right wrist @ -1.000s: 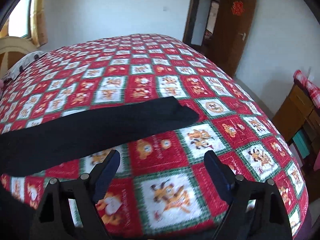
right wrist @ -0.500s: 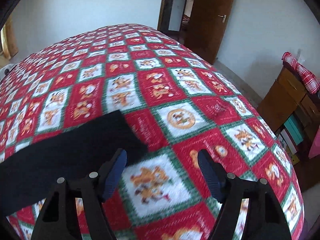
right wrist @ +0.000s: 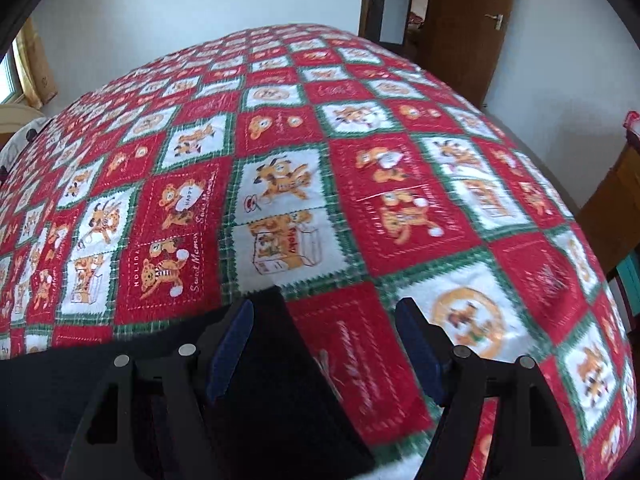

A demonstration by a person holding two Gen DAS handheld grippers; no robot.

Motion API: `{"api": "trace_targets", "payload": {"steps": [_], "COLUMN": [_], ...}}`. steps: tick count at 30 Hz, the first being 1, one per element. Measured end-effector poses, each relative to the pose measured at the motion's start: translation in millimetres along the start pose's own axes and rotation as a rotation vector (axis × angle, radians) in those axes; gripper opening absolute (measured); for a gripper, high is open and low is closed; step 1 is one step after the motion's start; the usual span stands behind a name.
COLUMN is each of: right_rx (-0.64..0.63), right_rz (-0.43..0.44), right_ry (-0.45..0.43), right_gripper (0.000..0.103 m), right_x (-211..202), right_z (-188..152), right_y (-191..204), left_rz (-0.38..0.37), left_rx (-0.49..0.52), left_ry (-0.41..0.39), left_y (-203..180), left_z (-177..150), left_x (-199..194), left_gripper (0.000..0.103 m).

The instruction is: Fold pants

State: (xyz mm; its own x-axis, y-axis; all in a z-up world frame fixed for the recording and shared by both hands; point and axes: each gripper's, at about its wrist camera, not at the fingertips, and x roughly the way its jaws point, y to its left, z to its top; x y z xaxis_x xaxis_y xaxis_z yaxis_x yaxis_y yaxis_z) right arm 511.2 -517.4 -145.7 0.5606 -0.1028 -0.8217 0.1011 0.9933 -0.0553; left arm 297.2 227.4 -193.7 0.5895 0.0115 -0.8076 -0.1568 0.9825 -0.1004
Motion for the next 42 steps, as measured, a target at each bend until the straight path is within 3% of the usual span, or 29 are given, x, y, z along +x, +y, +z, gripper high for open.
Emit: {"api": "trace_targets", "payload": {"steps": [2,5,9,12,25,26,28,29,39,41,42], "right_rx": [-0.018,-0.028,-0.032,-0.065,-0.019,0.009,0.057,0.075,0.076,0.071,0.055], "right_rz": [0.013,0.025,0.103,0.089,0.115,0.139,0.139,0.145,0.171,0.178,0.183], "right_ry": [0.027,0.039,0.036,0.028,-0.003,0.010,0.026,0.024,0.048,0.045,0.050], "right_gripper": [0.074,0.063,0.023,0.007,0.008,0.013,0.062,0.063,0.062,0.042,0.011], "right_x": [13.8,24.1,22.0,14.4,-29.0,-27.7,-23.4,-21.6,12.3,16.3,17.6], "right_z": [1.7,-0.3,-1.8,-3.8,-15.2,-13.6,-10.0,-8.9,-6.5,-3.9,-3.6], "right_y": [5.4,8.2,12.2,23.2,5.3,1.1,-6.9,-9.6,-11.2,-9.5,-6.6], "left_rz": [0.016,0.047,0.088,0.094,0.081,0.080,0.081,0.084,0.099,0.103,0.105], "left_rx": [0.012,0.037,0.068,0.072,0.064,0.063,0.063,0.065,0.079,0.082,0.084], "left_ry": [-0.007,-0.016,-0.029,-0.039,-0.054,-0.055,-0.056,-0.057,-0.052,-0.054,-0.055], "left_y": [-3.8,-9.2,-15.1,-15.0,-14.6,-14.3,-14.7,-15.3,-16.4,-17.1,-17.3], "left_z": [-1.3,-1.8,-3.1,-3.9,-5.3,-5.3,-5.3,-5.2,-5.5,-6.2,-6.2], "left_x": [0.8,2.3,2.5,0.9,-2.1,-2.1,-2.3,-2.1,0.4,0.6,0.5], "left_gripper": [0.024,0.024,0.024,0.024,0.020,0.020,0.020,0.020,0.020,0.020,0.020]}}
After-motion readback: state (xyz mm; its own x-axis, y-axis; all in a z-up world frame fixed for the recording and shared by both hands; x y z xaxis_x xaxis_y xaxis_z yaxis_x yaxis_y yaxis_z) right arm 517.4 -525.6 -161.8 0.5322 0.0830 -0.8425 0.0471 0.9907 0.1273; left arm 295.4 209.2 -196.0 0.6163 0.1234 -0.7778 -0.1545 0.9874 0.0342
